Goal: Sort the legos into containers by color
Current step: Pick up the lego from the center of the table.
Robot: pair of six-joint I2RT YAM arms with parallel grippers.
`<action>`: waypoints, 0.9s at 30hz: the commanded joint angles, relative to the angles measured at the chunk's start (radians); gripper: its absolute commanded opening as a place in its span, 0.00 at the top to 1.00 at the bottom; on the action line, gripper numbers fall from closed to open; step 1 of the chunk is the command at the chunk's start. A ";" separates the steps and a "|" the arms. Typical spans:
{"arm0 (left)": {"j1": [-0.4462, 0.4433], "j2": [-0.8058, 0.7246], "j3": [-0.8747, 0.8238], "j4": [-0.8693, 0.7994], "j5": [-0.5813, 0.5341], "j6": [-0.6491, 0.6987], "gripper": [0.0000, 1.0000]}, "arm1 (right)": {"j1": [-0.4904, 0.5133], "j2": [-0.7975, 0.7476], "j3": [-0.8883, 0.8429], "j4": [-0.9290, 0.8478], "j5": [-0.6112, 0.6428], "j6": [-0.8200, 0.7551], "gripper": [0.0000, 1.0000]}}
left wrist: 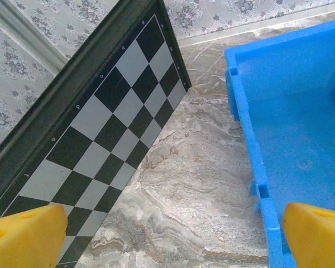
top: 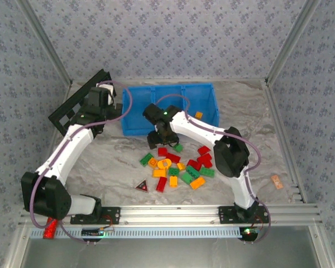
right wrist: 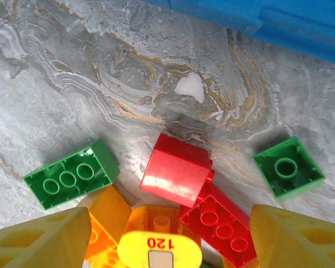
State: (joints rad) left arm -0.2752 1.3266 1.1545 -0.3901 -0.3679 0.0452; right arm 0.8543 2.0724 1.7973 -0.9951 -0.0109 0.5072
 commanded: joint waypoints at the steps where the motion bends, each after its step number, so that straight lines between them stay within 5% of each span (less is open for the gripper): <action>1: -0.003 -0.037 -0.010 0.014 -0.017 0.018 0.01 | -0.005 0.045 -0.023 0.004 -0.047 0.047 0.24; 18: -0.002 -0.024 -0.030 0.027 -0.016 0.019 0.01 | -0.013 0.108 -0.069 0.038 -0.099 0.100 0.30; 27: -0.003 -0.022 -0.032 0.028 -0.016 0.021 0.01 | -0.015 0.126 -0.067 0.009 -0.071 0.107 0.49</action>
State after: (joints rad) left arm -0.2752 1.3144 1.1168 -0.3805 -0.3679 0.0452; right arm 0.8448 2.1788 1.7321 -0.9440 -0.0952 0.6033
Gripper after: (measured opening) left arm 0.990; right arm 0.529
